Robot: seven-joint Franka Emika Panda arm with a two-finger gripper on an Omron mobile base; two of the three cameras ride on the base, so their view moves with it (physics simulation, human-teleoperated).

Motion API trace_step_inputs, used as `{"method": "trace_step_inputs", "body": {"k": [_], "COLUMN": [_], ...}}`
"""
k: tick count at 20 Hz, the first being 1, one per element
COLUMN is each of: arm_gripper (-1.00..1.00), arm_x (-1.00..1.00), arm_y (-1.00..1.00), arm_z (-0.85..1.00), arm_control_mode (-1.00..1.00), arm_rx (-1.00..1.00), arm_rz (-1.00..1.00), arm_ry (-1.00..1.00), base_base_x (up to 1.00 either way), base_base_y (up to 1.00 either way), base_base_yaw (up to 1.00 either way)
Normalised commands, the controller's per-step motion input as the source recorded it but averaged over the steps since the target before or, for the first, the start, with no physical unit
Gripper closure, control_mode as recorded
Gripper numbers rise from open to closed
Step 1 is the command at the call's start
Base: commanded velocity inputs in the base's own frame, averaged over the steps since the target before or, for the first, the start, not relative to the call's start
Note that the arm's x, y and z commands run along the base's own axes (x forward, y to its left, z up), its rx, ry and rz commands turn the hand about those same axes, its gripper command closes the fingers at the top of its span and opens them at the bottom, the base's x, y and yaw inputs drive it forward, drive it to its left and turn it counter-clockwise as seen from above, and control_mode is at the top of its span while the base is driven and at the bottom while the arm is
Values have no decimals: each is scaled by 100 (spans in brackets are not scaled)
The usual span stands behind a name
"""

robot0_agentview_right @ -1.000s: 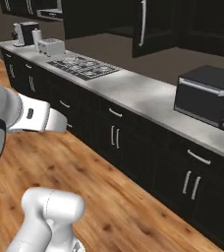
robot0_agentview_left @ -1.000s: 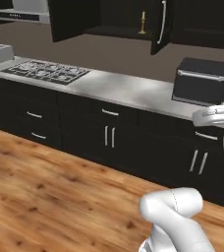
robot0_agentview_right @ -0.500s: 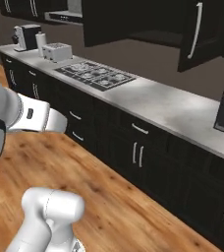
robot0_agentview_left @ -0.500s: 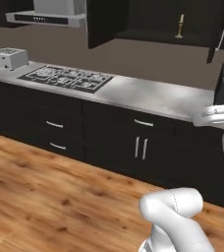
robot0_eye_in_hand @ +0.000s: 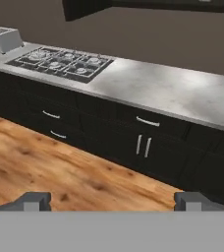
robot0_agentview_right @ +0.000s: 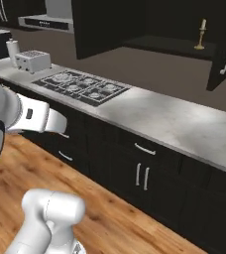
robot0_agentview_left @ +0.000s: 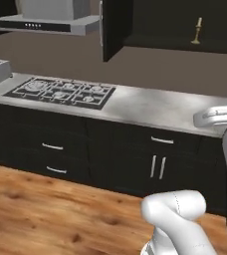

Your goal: Get the candle and the beer from the cabinet and move them to the dining counter.

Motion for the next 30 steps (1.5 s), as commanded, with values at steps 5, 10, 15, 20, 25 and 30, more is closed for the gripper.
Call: {"method": "trace_step_inputs", "body": {"k": [5,10,15,20,25,30], "arm_gripper": [-100,-100,-100,-100,-100,-100], "arm_x": [0,0,0,0,0,0], "arm_y": [0,0,0,0,0,0], "arm_z": [0,0,0,0,0,0], "arm_control_mode": [100,100,100,100,100,100], "arm_rx": [0,0,0,0,0,0], "arm_rz": [0,0,0,0,0,0], "arm_ry": [0,0,0,0,0,0], "base_base_x": [77,76,80,79,66,42], "base_base_y": [9,12,19,27,18,14], "base_base_yaw": [-44,-42,-38,-33,-28,-23]}}
